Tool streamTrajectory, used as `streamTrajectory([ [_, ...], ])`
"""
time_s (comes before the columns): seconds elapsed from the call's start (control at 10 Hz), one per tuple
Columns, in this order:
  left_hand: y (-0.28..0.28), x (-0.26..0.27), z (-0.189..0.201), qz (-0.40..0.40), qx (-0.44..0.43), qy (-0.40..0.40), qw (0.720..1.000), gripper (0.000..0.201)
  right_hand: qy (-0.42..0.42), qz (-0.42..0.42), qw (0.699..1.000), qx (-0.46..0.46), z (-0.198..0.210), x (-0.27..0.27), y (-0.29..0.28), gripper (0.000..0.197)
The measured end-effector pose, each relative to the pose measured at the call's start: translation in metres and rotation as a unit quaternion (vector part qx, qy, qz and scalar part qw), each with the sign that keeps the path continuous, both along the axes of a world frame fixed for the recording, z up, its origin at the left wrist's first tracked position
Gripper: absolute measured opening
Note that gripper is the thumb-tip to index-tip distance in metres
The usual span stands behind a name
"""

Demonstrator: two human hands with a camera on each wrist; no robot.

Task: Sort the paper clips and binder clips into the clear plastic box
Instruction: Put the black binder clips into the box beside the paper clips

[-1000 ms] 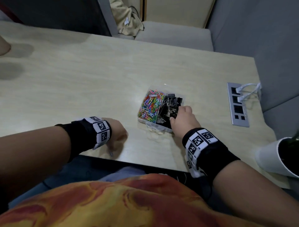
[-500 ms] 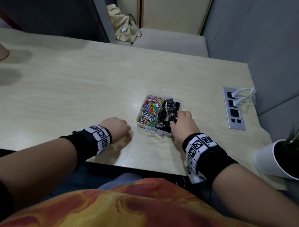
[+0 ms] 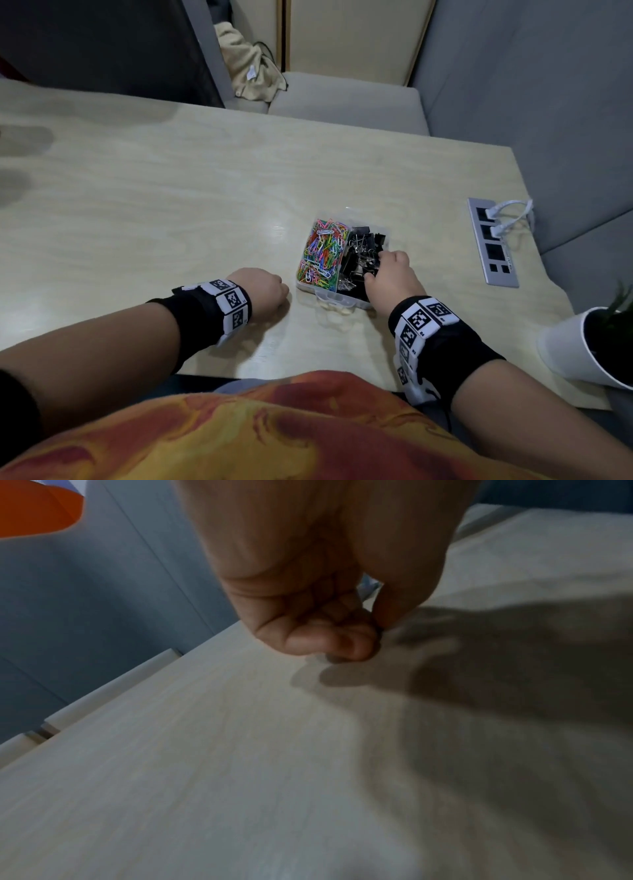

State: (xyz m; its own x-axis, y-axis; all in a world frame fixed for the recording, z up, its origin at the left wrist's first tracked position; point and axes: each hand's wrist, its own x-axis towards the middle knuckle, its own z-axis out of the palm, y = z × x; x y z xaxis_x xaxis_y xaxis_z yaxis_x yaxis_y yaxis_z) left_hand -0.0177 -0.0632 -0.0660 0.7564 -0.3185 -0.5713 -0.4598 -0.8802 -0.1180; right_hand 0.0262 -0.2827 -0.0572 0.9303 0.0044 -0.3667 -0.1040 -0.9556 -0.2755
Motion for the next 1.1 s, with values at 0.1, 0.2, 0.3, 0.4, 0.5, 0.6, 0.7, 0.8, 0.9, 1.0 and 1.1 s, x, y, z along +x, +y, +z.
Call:
streamTrajectory([
  [0.1, 0.010, 0.016, 0.007, 0.086, -0.027, -0.030, 0.996, 0.036, -0.003, -0.011, 1.000, 0.018, -0.002, 0.002, -0.002, 0.041],
  [0.2, 0.017, 0.036, 0.021, 0.166, -0.098, -0.094, 0.977, 0.029, -0.011, -0.024, 0.999, 0.021, -0.003, 0.006, -0.002, 0.041],
  [0.3, 0.010, 0.054, 0.031, 0.178, -0.181, -0.127, 0.959, 0.024, -0.017, -0.039, 0.999, 0.026, -0.003, 0.011, 0.000, 0.041],
  [0.4, 0.001, 0.064, 0.033, 0.169, -0.239, -0.126, 0.948, 0.028, -0.030, -0.044, 0.998, 0.043, -0.001, 0.015, 0.000, 0.042],
  [0.5, -0.001, 0.067, 0.028, 0.193, -0.276, -0.127, 0.933, 0.022, -0.056, -0.104, 0.991, 0.068, 0.003, 0.012, -0.003, 0.033],
  [0.6, 0.002, 0.067, 0.020, 0.231, -0.277, -0.118, 0.925, 0.015, -0.002, -0.134, 0.991, 0.013, 0.006, 0.009, -0.009, 0.028],
  [0.7, 0.000, 0.067, 0.014, 0.252, -0.243, -0.088, 0.933, 0.020, 0.042, -0.083, 0.995, -0.027, 0.004, 0.013, -0.010, 0.025],
  [0.8, -0.005, 0.068, 0.015, 0.255, -0.223, -0.087, 0.937, 0.022, 0.021, -0.043, 0.998, -0.040, 0.001, 0.020, -0.011, 0.024],
  [0.9, -0.006, 0.068, 0.023, 0.269, -0.203, -0.081, 0.938, 0.026, 0.001, -0.008, 1.000, -0.012, 0.008, 0.027, -0.013, 0.027],
  [1.0, -0.005, 0.070, 0.028, 0.277, -0.183, -0.070, 0.941, 0.030, 0.004, 0.007, 0.999, 0.040, 0.018, 0.035, -0.018, 0.029],
  [1.1, -0.002, 0.068, 0.035, 0.289, -0.191, -0.093, 0.934, 0.028, -0.019, 0.020, 0.996, 0.084, 0.036, 0.041, -0.028, 0.028],
])
